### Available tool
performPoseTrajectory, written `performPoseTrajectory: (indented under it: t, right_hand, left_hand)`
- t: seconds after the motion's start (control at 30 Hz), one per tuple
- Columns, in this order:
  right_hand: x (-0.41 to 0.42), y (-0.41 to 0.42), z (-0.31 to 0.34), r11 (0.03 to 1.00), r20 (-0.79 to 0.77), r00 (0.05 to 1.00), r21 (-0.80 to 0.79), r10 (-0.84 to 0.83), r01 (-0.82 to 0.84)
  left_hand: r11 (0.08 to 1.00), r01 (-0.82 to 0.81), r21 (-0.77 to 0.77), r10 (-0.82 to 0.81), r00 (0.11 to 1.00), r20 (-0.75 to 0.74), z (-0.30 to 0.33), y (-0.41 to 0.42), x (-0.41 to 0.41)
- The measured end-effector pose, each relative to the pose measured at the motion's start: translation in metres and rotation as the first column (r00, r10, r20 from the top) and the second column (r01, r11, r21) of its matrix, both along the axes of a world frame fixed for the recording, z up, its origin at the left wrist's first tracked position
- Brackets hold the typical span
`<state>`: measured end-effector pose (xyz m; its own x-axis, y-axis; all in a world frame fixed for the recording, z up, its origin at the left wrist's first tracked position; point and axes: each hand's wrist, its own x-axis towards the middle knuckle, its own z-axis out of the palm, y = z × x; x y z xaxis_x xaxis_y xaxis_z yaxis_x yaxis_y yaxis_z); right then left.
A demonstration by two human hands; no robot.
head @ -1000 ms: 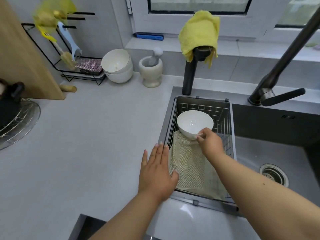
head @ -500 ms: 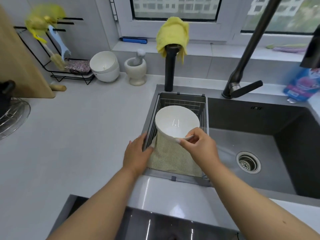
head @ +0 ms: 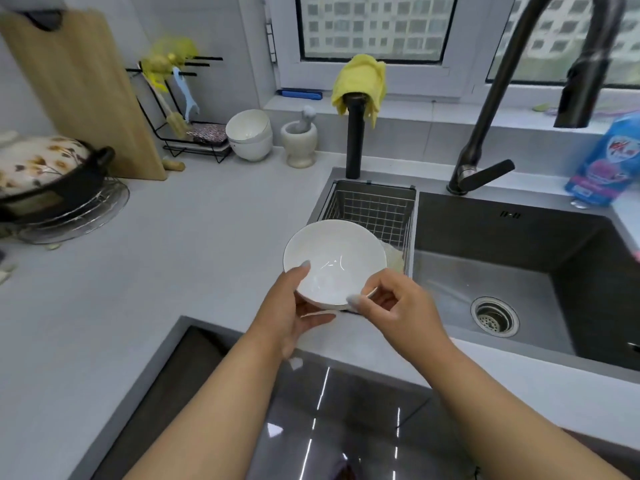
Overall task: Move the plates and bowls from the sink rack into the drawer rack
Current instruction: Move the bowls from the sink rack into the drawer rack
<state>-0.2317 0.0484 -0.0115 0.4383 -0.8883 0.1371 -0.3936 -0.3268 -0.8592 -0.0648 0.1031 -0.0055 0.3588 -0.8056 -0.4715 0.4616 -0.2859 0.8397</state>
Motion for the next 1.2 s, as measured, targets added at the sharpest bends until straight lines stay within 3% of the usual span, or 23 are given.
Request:
performPoseTrajectory:
  t: [0.1,0.23,0.4,0.53,0.7,1.0,1.2]
  right_hand:
    - [-0.011,0.022,0.005,0.989,0.147,0.988,0.131,0.055,-0.075]
    - [-0.025,0.049,0.009,0.926,0.277,0.961,0.364,-0.002,-0.103]
    - [-0.043,0.094,0.008,0.683,0.444,0.896,0.65,0.015,-0.334]
    - [-0.052,0.131,0.01,0.57,0.546,0.838,0.684,0.012,-0.455]
    - [-0.049,0.175,0.011,0.457,0.539,0.841,0.738,0.043,-0.496]
    - [-0.023,0.252,0.001,0.422,0.457,0.86,0.75,0.229,-0.51]
    - [0.004,0.312,-0.004,0.427,0.386,0.844,0.736,0.372,-0.525]
  left_hand:
    - [0.997,-0.072,-0.02,0.071,0.997,-0.026,0.003,0.03,-0.014]
    - [0.988,-0.155,-0.025,0.153,0.986,-0.063,0.01,0.072,-0.04]
    - [0.976,-0.21,-0.059,0.207,0.977,-0.053,0.015,0.13,-0.069]
    - [0.962,-0.269,-0.042,0.268,0.963,-0.034,0.014,0.18,-0.09]
    - [0.937,-0.348,-0.004,0.348,0.937,-0.043,0.012,0.242,-0.107]
    - [0.878,-0.47,0.096,0.471,0.882,0.011,0.002,0.345,-0.116]
    - [0.733,-0.666,0.136,0.649,0.746,0.153,-0.011,0.423,-0.11]
